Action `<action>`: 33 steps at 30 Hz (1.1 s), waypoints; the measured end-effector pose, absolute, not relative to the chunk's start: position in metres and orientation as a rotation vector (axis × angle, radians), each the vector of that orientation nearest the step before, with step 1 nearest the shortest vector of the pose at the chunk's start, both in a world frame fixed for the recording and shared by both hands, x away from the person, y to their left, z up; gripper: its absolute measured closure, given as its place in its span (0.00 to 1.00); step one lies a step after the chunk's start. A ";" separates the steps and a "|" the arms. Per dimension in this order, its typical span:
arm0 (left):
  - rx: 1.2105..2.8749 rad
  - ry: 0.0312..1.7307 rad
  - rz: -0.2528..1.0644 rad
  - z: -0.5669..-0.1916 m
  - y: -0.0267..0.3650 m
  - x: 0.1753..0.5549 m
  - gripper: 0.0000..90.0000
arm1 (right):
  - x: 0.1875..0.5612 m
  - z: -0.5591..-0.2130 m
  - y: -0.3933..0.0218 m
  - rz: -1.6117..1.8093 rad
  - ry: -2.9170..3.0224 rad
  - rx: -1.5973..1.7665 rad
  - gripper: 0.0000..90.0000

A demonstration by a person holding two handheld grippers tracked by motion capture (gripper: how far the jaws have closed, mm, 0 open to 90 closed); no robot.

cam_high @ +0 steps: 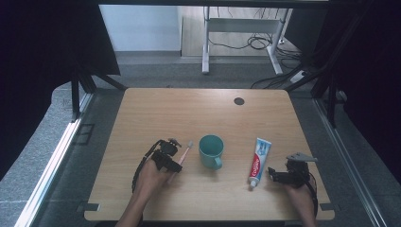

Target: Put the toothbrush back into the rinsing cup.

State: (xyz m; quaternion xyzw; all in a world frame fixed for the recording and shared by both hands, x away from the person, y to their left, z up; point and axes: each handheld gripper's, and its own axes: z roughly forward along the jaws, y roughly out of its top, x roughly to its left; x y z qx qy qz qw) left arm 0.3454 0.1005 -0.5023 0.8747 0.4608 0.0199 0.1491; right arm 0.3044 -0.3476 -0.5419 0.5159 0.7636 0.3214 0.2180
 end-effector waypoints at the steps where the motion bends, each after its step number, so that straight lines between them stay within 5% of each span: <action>1: 2.514 1.325 0.057 -0.502 0.101 0.345 0.50 | 0.304 -0.542 -0.348 0.890 2.114 1.428 0.06; 11: 2.678 1.367 -0.014 -0.497 0.082 0.365 0.56 | 0.304 -0.542 -0.348 0.893 2.114 1.430 0.07; 33: 2.731 1.441 -0.128 -0.499 0.074 0.379 0.84 | 0.304 -0.542 -0.348 0.897 2.112 1.431 0.06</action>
